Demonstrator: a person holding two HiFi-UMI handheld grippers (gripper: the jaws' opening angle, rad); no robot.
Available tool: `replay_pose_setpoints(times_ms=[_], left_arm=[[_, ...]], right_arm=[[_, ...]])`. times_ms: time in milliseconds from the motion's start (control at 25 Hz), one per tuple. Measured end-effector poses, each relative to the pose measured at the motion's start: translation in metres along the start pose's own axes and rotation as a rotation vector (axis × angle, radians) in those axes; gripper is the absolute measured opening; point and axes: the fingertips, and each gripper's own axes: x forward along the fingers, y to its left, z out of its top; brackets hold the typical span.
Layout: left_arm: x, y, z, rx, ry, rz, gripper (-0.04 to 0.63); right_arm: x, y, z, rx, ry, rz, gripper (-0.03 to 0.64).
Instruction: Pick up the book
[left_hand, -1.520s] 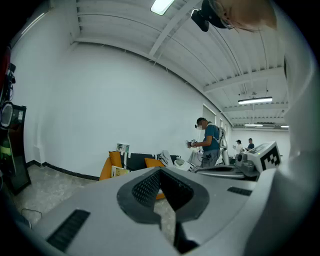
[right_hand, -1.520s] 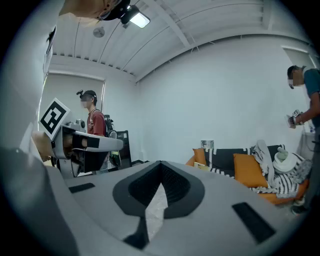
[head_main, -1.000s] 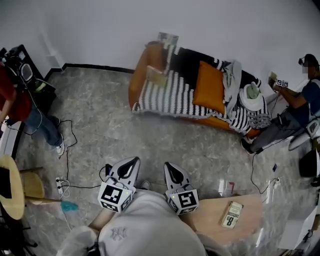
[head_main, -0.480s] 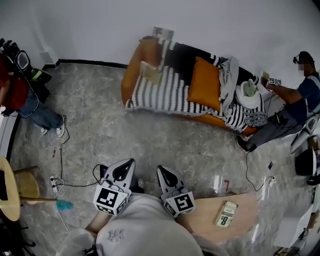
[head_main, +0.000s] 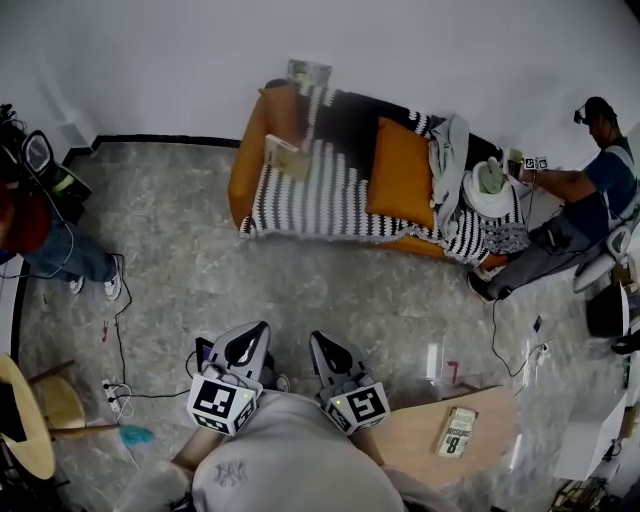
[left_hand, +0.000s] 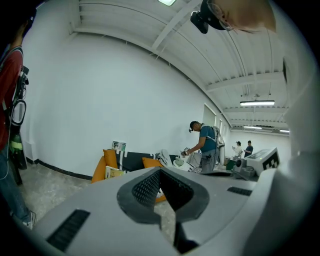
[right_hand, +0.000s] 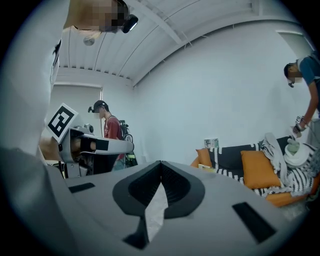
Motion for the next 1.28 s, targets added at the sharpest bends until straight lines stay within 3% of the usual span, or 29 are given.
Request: replay_pose_setpoints(times_ms=[440, 1280], left_arm=[[0.044, 0.069, 0.037, 0.025, -0.025, -0.035, 0.009], [0.093, 0.104, 0.041, -0.01, 0.02, -0.047, 0.009]], right_arm=[[0.077, -0.02, 0.026, -0.022, -0.015, -0.046, 0.017], [0.124, -0.057, 0.023, 0.027, 0.026, -0.057, 0.017]])
